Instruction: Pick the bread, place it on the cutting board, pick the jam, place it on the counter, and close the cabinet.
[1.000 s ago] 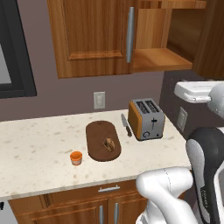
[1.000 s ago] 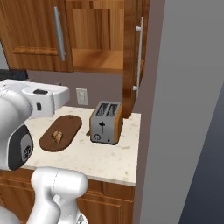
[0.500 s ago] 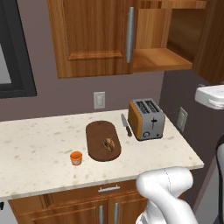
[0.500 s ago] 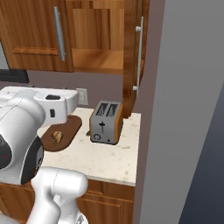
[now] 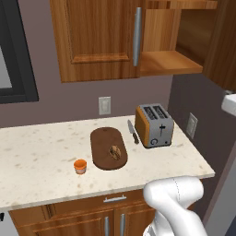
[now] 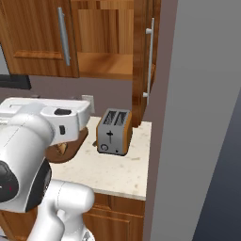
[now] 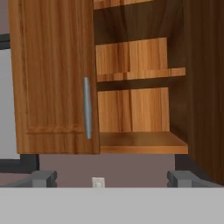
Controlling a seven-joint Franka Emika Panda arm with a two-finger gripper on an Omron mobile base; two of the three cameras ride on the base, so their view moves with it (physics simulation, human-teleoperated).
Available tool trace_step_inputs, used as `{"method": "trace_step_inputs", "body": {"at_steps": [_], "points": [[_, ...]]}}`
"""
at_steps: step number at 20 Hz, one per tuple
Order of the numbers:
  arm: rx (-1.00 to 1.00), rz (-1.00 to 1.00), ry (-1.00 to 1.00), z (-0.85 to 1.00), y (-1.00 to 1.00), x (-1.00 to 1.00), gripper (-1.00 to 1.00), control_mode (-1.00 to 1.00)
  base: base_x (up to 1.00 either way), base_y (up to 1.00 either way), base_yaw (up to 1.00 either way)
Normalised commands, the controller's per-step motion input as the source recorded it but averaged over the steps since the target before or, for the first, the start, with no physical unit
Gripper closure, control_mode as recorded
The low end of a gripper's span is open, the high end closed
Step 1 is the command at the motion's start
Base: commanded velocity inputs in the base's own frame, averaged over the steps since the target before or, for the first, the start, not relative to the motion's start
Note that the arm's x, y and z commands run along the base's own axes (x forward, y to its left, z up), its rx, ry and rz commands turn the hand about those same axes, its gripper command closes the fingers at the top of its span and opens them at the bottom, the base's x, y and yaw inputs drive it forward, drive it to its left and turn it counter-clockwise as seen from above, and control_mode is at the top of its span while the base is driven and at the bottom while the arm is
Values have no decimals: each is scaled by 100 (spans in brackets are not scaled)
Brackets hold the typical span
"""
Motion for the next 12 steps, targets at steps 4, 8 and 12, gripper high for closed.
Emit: {"method": "trace_step_inputs", "body": {"at_steps": [4, 8, 12], "points": [[0, 0, -6, 0, -30, -11, -100, -100, 0, 0, 0], [-3, 0, -8, -9, -24, -5, -100, -100, 0, 0, 0], [-4, 0, -11, -19, -22, 0, -100, -100, 0, 0, 0]]}}
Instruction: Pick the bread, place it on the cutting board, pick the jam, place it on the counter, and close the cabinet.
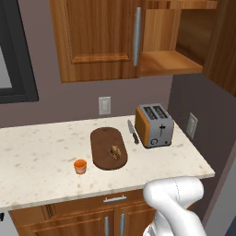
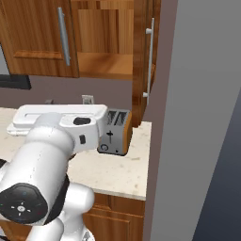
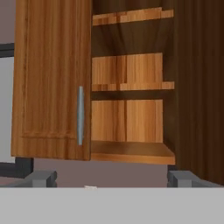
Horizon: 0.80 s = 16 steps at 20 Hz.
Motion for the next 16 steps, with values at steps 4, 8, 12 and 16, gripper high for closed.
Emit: {"method": "trace_step_inputs", "body": {"at_steps": [4, 8, 12, 16], "points": [[-3, 0, -11, -23, -21, 0, -100, -100, 0, 0, 0], [-3, 0, -10, -29, -19, 0, -100, -100, 0, 0, 0], [0, 0, -8, -29, -16, 0, -100, -100, 0, 0, 0], [0, 0, -8, -36, -9, 0, -100, -100, 0, 0, 0]]}}
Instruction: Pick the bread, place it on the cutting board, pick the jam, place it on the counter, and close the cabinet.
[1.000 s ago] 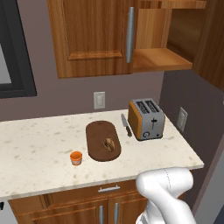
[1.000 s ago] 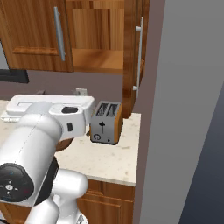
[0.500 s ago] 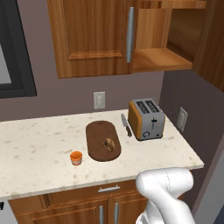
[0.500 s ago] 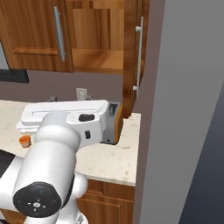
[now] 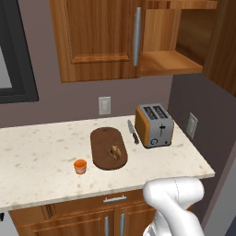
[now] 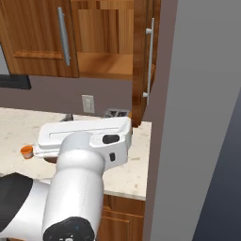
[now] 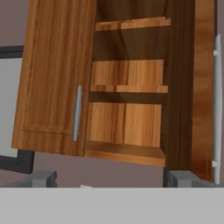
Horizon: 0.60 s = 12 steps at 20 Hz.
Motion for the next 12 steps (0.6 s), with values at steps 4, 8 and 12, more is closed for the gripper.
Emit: {"method": "trace_step_inputs", "body": {"at_steps": [4, 8, 12], "points": [[0, 0, -6, -29, -10, 0, -100, -100, 0, 0, 0], [0, 0, -3, -26, -5, 0, -100, -100, 0, 0, 0], [0, 0, -4, -21, -1, 4, -100, -100, 0, 0, 0]]}}
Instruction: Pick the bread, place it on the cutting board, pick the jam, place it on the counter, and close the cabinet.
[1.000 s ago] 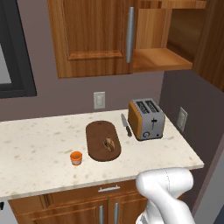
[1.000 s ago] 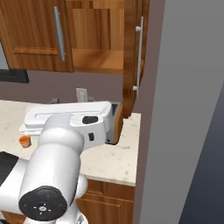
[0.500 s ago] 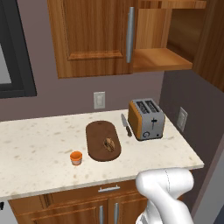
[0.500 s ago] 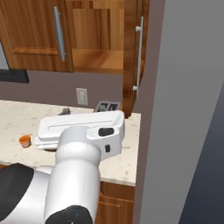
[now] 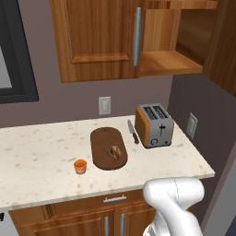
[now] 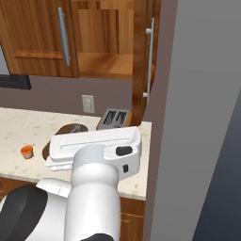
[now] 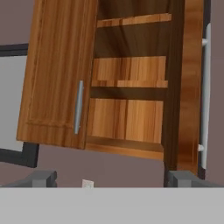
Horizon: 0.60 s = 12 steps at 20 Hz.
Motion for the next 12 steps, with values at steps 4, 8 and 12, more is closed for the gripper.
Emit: {"method": "trace_step_inputs", "body": {"at_steps": [4, 8, 12], "points": [[0, 0, -3, -19, 0, 14, -100, -100, 0, 0, 0], [0, 0, -4, -7, -5, 16, -100, -100, 0, 0, 0], [0, -1, -4, 0, -9, 15, -100, -100, 0, 0, 0]]}}
